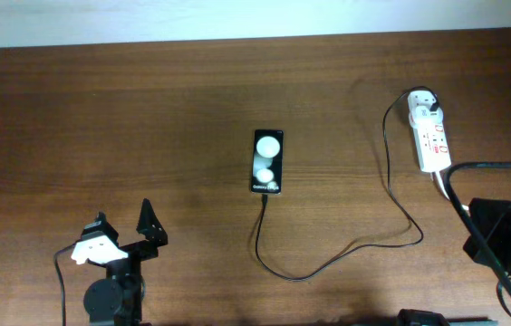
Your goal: Plug charger to phone and switch on socket
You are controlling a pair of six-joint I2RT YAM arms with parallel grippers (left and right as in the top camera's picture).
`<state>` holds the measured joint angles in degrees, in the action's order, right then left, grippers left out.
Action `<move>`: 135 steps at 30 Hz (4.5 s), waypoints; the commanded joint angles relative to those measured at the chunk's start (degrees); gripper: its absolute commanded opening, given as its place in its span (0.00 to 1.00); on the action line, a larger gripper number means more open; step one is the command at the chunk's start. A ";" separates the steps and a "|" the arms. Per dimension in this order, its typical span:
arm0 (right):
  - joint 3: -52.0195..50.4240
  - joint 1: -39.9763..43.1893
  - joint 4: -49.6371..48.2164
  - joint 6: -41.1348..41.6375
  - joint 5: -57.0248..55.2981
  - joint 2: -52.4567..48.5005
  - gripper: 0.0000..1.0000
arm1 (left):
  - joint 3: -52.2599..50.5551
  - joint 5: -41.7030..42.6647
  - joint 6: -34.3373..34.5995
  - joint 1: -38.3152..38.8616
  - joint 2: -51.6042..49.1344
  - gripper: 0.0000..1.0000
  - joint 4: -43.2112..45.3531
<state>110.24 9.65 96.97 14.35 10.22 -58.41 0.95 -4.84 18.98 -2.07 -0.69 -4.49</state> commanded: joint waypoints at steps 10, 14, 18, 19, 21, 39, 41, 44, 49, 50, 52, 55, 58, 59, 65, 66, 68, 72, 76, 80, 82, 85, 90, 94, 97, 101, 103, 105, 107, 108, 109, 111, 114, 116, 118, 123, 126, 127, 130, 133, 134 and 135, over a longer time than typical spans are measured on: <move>-0.09 -0.39 0.35 -0.63 -0.11 3.30 0.04 | -0.42 0.61 -1.09 -0.24 0.35 0.99 0.11; -0.09 -0.37 0.35 -0.63 -0.11 6.60 0.04 | -0.42 -0.07 -1.14 -0.24 0.35 0.99 0.15; -0.09 -0.37 0.35 -0.61 -0.11 6.95 0.04 | -0.42 5.09 -18.64 -0.24 0.28 0.99 -0.28; -0.09 -0.37 0.35 -0.61 -0.11 6.95 0.04 | -0.42 4.98 -18.67 -0.24 0.28 0.99 -0.28; -0.09 -0.37 0.35 -0.61 -0.11 6.95 0.06 | -0.42 4.92 -18.69 -0.24 0.28 0.99 -0.31; -0.22 -0.37 0.33 -0.61 -0.11 6.93 0.99 | -0.42 4.90 -18.64 -0.24 0.28 0.99 -0.28; -0.31 -0.37 -1.68 -0.61 -0.11 7.04 0.99 | -0.42 4.90 -18.64 -0.24 0.28 0.99 -0.28; -1.77 -0.37 -18.49 -0.61 -0.11 7.93 0.99 | -0.42 4.90 -18.64 -0.24 0.28 0.99 -0.28; -30.62 -0.37 -29.00 -0.61 -0.11 26.58 0.99 | -0.42 4.90 -18.64 -0.24 0.28 0.99 -0.28; -37.22 -0.37 -32.13 -0.61 -0.11 30.97 0.99 | -0.42 4.90 -18.64 -0.24 0.28 0.99 -0.28; -53.00 -0.28 -42.32 -0.61 -0.11 41.00 0.99 | -0.42 4.90 -18.64 -0.24 0.28 0.99 -0.28; -67.14 -0.26 -58.97 -0.61 -0.11 49.94 0.99 | -0.42 4.92 -18.64 -0.24 0.28 0.99 -0.28; -78.16 -0.26 -68.08 -0.59 -0.11 57.22 0.99 | -0.42 4.90 -18.64 -0.24 0.28 0.99 -0.28; -80.52 -0.26 -68.41 -0.61 -0.11 58.23 0.99 | -0.42 4.90 -18.62 -0.24 0.28 0.99 -0.28; -88.85 -4.31 -75.56 -0.59 -0.11 58.23 0.99 | -0.42 4.90 -18.64 -0.24 0.28 0.99 -0.28; -90.68 -5.29 -75.58 -0.59 -0.11 58.23 0.99 | -0.42 4.92 -18.64 -0.24 0.28 0.99 -0.28; -95.30 -6.36 -78.40 -0.61 -0.11 58.23 0.99 | -0.42 4.90 -18.62 -0.24 0.28 0.99 -0.28; -102.25 -6.36 -85.90 -0.61 -0.11 58.23 0.99 | -0.42 4.90 -18.64 -0.24 0.28 0.99 -0.28; -102.71 -6.36 -92.83 -0.61 -0.11 58.23 0.99 | -0.42 4.90 -18.64 -0.24 0.28 0.99 -0.28; -102.75 -6.16 -93.46 -0.61 -0.11 58.23 0.99 | -0.42 4.90 -18.64 -0.24 0.28 0.99 -0.28; -102.75 -6.05 -96.52 -0.61 -0.11 58.23 0.99 | -0.42 4.90 -18.64 -0.24 0.28 0.99 -0.28; -103.84 -6.05 -101.79 -0.59 -0.11 58.23 0.99 | -0.42 4.92 -18.64 -0.24 0.28 0.99 -0.28; -109.92 -6.93 -103.30 -0.59 -0.11 58.23 0.99 | -0.42 4.90 -18.64 -0.24 0.28 0.99 -0.28; -109.92 -6.97 -93.39 -0.59 -0.11 58.23 0.99 | -0.42 4.92 -18.64 -0.24 0.28 0.99 -0.28; -109.92 -7.02 -93.35 -0.61 -0.13 58.23 0.99 | -0.42 4.90 -18.64 -0.24 0.28 0.99 -0.28; -109.92 -7.02 -93.31 -0.61 -0.13 58.23 0.99 | -0.42 4.90 -18.64 -0.24 0.28 0.99 -0.28; -109.92 -7.02 -93.31 -0.59 -0.13 58.23 0.99 | -0.42 4.90 -18.64 -0.24 0.28 0.99 -0.28; -109.92 -7.13 -93.04 -1.33 -2.80 58.23 0.99 | -0.42 4.90 -18.64 -0.24 0.28 0.99 -0.28; -109.92 -8.37 -92.87 -14.51 -3.32 58.23 0.99 | -0.42 4.92 -18.64 -0.24 0.28 0.99 -0.28; -109.92 -8.68 -92.85 -19.76 -3.34 58.23 0.99 | -0.42 4.92 -18.64 -0.24 0.28 0.99 -0.28; -109.92 -8.57 -92.85 -22.82 -3.34 58.23 0.99 | -0.42 4.90 -18.64 -0.24 0.28 0.99 -0.28; -109.92 -8.52 -92.87 -22.93 -3.32 58.23 0.99 | -0.42 4.92 -18.64 -0.24 0.28 0.99 -0.28; -109.92 -8.52 -92.91 -22.93 -3.32 58.23 0.99 | -0.42 4.90 -18.64 -0.24 0.28 0.99 -0.28; -109.92 -8.52 -92.89 -22.93 -3.32 58.23 0.99 | -0.42 4.92 -18.64 -0.24 0.28 0.99 -0.28; -109.92 -8.52 -92.89 -22.93 -3.32 58.23 0.99 | -0.42 4.92 -18.64 -0.24 0.28 0.99 -0.28; -109.92 -8.52 -92.91 -22.93 -3.32 58.23 0.99 | -0.42 4.92 -18.64 -0.24 0.28 0.99 -0.28; -109.92 -8.52 -92.91 -22.93 -3.32 58.23 0.99 | -0.42 4.90 -18.64 -0.24 0.28 0.99 -0.28; -109.92 -8.52 -92.91 -22.93 -3.32 58.23 0.99 | -0.42 4.92 -18.64 -0.24 0.28 0.99 -0.28; -109.92 -8.52 -92.91 -22.93 -3.32 58.23 0.99 | -0.42 4.92 -18.64 -0.24 0.28 0.99 -0.28; -109.92 -8.52 -92.89 -22.93 -3.32 58.23 0.99 | -0.42 4.92 -18.64 -0.24 0.28 0.99 -0.28; -109.92 -8.52 -92.91 -22.93 -3.32 58.23 0.99 | -0.42 4.92 -18.64 -0.24 0.28 0.99 -0.28; -109.92 -8.52 -92.91 -22.93 -3.32 58.23 0.99 | -0.42 4.92 -18.64 -0.24 0.28 0.99 -0.28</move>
<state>0.60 1.61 3.57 -8.19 7.40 -0.69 0.95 -0.58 1.06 -2.07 -0.69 -4.84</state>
